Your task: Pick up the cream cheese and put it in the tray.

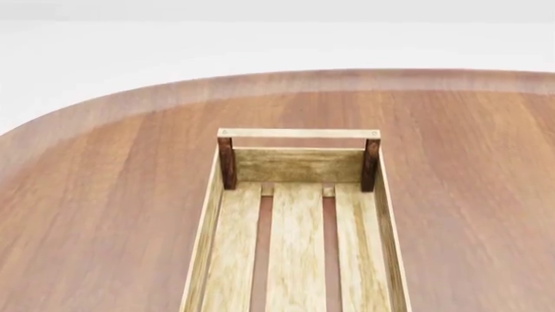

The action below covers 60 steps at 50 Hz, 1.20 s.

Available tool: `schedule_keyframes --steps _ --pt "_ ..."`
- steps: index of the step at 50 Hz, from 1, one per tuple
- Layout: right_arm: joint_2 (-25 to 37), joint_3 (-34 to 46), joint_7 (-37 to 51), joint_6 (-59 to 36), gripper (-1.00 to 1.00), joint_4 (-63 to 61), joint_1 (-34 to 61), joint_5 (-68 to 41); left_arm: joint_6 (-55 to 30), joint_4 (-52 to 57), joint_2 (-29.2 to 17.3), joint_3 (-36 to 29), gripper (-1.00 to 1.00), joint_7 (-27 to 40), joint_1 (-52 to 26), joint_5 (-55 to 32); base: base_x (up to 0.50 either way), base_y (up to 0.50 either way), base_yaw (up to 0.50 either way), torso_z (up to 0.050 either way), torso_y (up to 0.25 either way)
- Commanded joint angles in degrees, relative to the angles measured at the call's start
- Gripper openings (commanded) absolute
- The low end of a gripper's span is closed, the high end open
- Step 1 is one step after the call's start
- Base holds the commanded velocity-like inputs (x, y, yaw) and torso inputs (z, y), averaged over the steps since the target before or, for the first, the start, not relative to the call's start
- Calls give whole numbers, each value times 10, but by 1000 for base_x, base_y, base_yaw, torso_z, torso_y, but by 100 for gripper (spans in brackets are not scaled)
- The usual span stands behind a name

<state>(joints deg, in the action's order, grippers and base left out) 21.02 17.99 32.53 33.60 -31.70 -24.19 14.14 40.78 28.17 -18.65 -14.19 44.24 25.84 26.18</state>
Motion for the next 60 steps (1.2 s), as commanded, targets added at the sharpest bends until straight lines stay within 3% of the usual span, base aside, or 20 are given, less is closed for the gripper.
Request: schedule_keyframes --steps 1,26,45,60 --pt "3 3 2 1 100 1 2 -7 -2 -1 -2 -2 100 3 -2 1 109 0 0 0 0" --pt "6 -8 17 -7 100 -8 -6 2 -11 2 -7 1 100 13 -4 -2 15 0 0 0 0" --pt "7 -143 101 -74 100 -62 -49 -93 -14 6 -12 3 100 20 -6 -8 0 0 0 0 0" --pt "-37 -245 188 -226 100 -103 -52 -143 -15 3 -15 2 100 25 -8 -8 0 0 0 0 0"
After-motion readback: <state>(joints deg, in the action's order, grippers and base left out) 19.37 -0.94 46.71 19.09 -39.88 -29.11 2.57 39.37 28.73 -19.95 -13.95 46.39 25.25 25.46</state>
